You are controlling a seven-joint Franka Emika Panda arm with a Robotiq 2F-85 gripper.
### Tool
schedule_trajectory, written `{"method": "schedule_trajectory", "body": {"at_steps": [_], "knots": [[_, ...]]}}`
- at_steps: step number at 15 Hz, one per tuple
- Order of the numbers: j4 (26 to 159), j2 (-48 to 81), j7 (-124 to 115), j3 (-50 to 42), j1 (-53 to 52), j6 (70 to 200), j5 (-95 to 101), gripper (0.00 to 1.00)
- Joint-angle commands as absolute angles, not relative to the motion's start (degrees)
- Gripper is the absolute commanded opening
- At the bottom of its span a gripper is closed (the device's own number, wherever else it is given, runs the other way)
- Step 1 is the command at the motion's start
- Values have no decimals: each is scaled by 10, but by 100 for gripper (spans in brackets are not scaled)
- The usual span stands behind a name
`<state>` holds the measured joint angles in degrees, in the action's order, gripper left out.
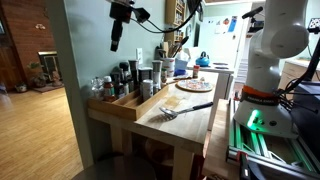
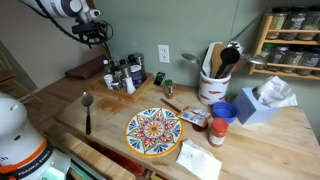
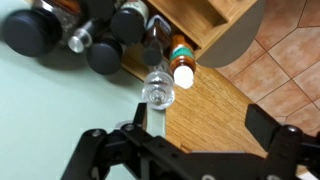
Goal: Put the brown bottle onto the wooden tray
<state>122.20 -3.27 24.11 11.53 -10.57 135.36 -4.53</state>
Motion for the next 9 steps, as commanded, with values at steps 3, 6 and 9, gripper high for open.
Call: {"method": "schedule_trajectory", "body": {"at_steps": [3, 6, 9], "knots": [[1290, -180, 225, 48, -63, 1231, -10, 100], [1318, -245, 204, 12, -31, 1189, 25, 100], [1341, -295, 178, -17, -2, 1167, 51, 100]]}}
